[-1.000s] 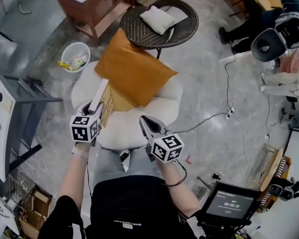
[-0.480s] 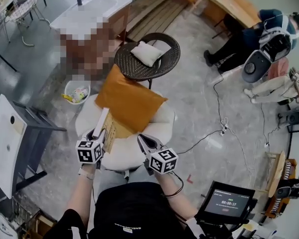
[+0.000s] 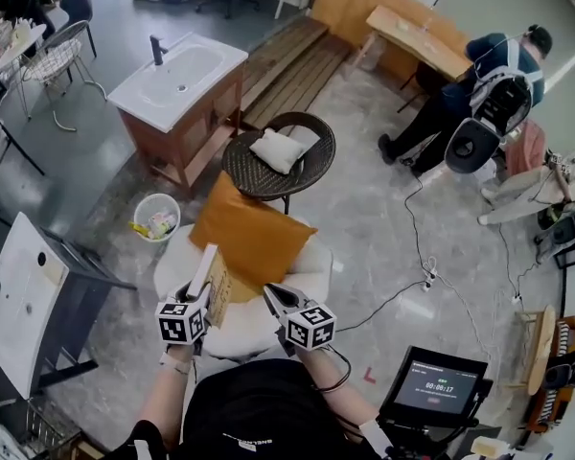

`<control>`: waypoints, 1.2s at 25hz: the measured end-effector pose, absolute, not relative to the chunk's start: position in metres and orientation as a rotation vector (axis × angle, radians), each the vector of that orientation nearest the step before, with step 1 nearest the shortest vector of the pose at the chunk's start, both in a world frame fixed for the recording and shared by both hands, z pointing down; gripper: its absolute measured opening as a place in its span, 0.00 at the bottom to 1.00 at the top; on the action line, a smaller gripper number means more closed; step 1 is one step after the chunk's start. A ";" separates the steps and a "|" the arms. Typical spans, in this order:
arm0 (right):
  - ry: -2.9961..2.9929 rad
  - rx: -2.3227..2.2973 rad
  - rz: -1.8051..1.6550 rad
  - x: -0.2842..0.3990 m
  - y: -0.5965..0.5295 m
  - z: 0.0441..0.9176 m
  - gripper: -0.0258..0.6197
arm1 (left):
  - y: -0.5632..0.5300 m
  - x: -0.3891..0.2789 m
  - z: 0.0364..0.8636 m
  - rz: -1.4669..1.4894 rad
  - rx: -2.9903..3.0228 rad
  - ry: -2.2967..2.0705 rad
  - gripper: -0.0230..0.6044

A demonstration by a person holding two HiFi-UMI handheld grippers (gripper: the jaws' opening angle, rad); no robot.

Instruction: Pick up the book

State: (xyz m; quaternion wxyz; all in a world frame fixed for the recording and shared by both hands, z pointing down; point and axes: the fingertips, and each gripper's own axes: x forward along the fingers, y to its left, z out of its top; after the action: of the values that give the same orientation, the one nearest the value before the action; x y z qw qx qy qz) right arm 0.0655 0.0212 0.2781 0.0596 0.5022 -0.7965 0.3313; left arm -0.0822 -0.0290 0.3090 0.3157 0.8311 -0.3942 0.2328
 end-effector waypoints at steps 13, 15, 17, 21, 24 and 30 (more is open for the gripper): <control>-2.482 1.462 0.919 0.076 0.010 0.232 0.08 | -0.027 -0.072 0.245 0.564 2.230 -1.085 0.28; -2.493 1.461 0.913 0.078 0.008 0.230 0.08 | -0.026 -0.070 0.241 0.550 2.237 -1.089 0.28; -2.502 1.457 0.910 0.080 0.006 0.230 0.08 | -0.026 -0.067 0.239 0.537 2.246 -1.089 0.28; -2.514 1.456 0.897 0.082 0.006 0.227 0.08 | -0.022 -0.066 0.236 0.520 2.248 -1.093 0.28; -2.528 1.455 0.889 0.082 0.000 0.222 0.08 | -0.021 -0.066 0.232 0.508 2.251 -1.100 0.28; -2.560 1.434 0.875 0.075 -0.005 0.218 0.08 | -0.015 -0.074 0.231 0.505 2.234 -1.122 0.28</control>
State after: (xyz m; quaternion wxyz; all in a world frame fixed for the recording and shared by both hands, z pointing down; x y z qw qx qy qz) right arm 0.0748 -0.0051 0.2177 0.0398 0.4680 -0.8354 0.2854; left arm -0.0736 -0.0152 0.2311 0.2916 0.8379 -0.4207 0.1893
